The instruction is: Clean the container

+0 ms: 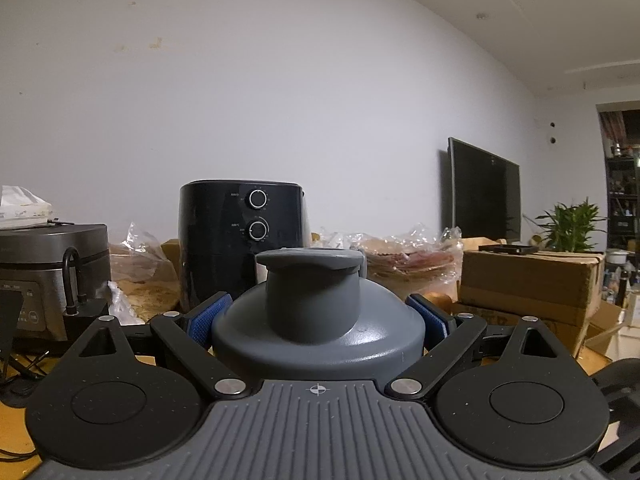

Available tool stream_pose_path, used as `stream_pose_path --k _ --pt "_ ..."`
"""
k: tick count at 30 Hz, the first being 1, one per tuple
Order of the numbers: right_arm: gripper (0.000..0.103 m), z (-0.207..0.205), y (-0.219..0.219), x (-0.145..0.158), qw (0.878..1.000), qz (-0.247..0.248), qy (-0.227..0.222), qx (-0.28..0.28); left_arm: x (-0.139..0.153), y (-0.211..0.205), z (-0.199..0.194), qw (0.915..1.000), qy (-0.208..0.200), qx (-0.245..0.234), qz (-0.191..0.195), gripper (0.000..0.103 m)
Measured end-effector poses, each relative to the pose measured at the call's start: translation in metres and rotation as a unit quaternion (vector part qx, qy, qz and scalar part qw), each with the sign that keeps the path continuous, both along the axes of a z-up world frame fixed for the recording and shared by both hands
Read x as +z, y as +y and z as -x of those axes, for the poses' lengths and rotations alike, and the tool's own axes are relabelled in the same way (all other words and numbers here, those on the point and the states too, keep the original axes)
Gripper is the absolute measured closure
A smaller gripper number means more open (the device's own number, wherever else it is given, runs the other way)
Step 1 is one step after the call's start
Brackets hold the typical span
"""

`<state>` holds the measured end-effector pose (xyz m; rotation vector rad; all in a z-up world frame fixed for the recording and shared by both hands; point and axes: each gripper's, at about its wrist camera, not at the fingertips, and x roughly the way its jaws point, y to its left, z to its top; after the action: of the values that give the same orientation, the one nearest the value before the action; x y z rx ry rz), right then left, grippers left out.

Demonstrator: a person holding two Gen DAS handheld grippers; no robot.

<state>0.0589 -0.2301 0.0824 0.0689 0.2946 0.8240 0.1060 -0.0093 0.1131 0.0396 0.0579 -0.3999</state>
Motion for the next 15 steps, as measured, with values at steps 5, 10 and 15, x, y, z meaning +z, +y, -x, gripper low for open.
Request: stream_pose_path --k 5,10,15 --pt "0.084 -0.003 0.002 0.002 1.000 0.004 -0.002 -0.001 0.000 0.004 -0.003 0.9998 0.000 -0.020 0.001 0.008" --pt "0.084 -0.002 0.002 0.006 1.000 0.005 -0.008 0.000 0.000 0.008 -0.005 0.9991 0.002 -0.043 0.000 0.008" --pt "0.084 0.001 0.005 0.010 1.000 0.010 -0.017 0.009 -0.001 0.011 -0.007 0.9980 0.004 -0.063 0.000 0.008"
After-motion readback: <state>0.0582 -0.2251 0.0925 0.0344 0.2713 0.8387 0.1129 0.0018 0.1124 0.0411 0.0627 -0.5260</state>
